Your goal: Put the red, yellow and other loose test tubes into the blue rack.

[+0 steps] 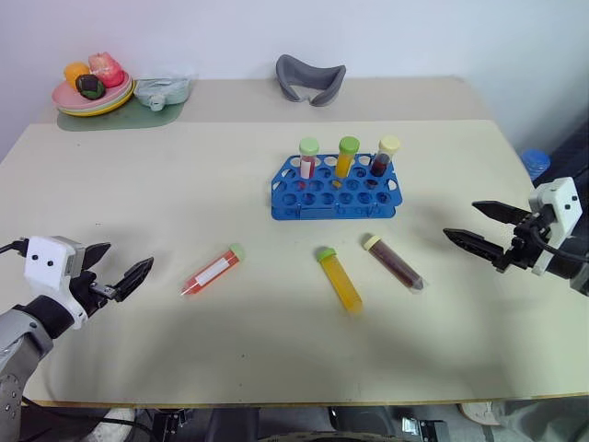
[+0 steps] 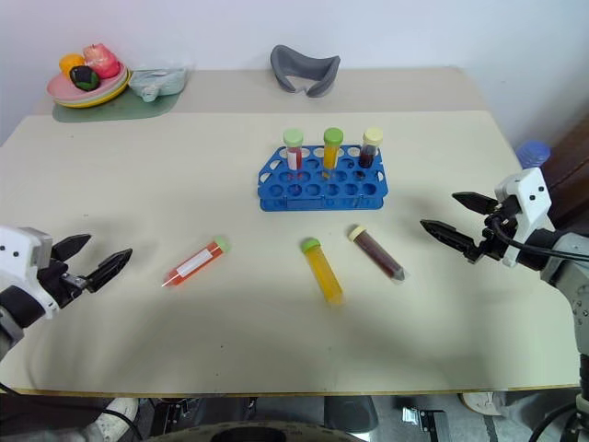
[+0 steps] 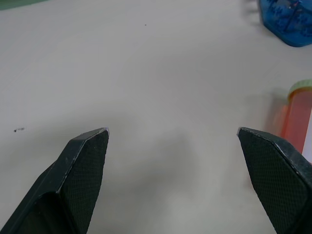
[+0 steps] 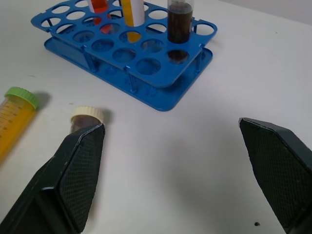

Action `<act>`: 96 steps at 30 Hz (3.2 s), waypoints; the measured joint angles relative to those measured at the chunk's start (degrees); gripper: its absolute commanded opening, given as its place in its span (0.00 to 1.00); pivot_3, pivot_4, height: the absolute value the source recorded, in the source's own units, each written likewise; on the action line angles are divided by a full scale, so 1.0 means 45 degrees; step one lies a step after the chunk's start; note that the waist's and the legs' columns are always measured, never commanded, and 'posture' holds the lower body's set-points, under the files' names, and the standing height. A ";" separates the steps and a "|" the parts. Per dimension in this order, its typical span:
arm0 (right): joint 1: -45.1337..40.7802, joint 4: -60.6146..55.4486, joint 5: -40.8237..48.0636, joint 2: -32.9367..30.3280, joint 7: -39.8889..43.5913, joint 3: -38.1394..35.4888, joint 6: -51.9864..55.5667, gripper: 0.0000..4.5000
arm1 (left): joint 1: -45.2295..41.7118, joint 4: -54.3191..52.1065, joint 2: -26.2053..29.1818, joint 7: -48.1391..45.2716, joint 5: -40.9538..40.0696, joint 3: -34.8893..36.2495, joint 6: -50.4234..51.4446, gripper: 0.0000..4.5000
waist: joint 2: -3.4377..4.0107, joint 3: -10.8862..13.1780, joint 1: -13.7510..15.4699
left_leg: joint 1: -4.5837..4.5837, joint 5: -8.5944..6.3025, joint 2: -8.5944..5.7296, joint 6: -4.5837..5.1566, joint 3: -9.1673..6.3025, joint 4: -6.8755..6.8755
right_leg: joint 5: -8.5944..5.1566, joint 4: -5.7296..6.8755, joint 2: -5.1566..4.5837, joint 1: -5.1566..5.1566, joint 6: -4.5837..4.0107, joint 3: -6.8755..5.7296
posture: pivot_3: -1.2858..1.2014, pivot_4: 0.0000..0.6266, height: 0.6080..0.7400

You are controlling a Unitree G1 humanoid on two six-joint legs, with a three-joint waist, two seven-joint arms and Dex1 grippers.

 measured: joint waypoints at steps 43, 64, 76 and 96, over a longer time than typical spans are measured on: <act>-0.7770 -0.1768 0.8061 0.0161 -1.2804 0.7073 1.2922 1.00 | -0.5587 0.0260 0.0280 -0.3664 0.1583 -0.9112 -0.1522 0.96 | 0.0002 -0.0004 -0.0022 | -0.0099 -0.0003 0.0002 0.0012 -0.0014 0.0013 | 0.0004 0.0017 0.0005 -0.0096 -0.0002 -0.0007 | 0.52 0.24 1.00; -0.9150 0.0692 1.2814 0.1021 -1.9650 0.9304 1.2921 0.49 | -0.4491 0.0058 -0.0016 -0.3448 0.2044 -0.9418 -0.2557 1.00 | 0.0004 -0.0009 0.0006 | -0.0165 -0.0003 0.0001 0.0014 -0.0026 0.0039 | 0.0006 0.0025 0.0006 -0.0144 -0.0002 -0.0016 | 0.52 0.24 1.00; -0.9237 0.0951 1.3496 0.1107 -2.0587 0.9299 1.2728 0.19 | -0.4463 0.0064 -0.0029 -0.3397 0.2103 -0.9417 -0.2554 1.00 | 0.0006 -0.0010 0.0007 | -0.0170 -0.0003 0.0001 0.0014 -0.0026 0.0037 | 0.0006 0.0025 0.0006 -0.0150 -0.0001 -0.0017 | 0.52 0.24 1.00; -0.3826 -0.4033 -0.0082 0.4887 -1.4864 0.7031 -0.1080 0.19 | -0.5917 0.1273 -0.2518 -0.1889 0.1515 -0.8477 -0.2656 1.00 | 0.0008 -0.0022 -0.0014 | -0.0208 0.0001 0.0001 0.0009 -0.0032 0.0040 | 0.0008 0.0043 0.0011 -0.0202 0.0002 -0.0024 | 0.52 0.24 1.00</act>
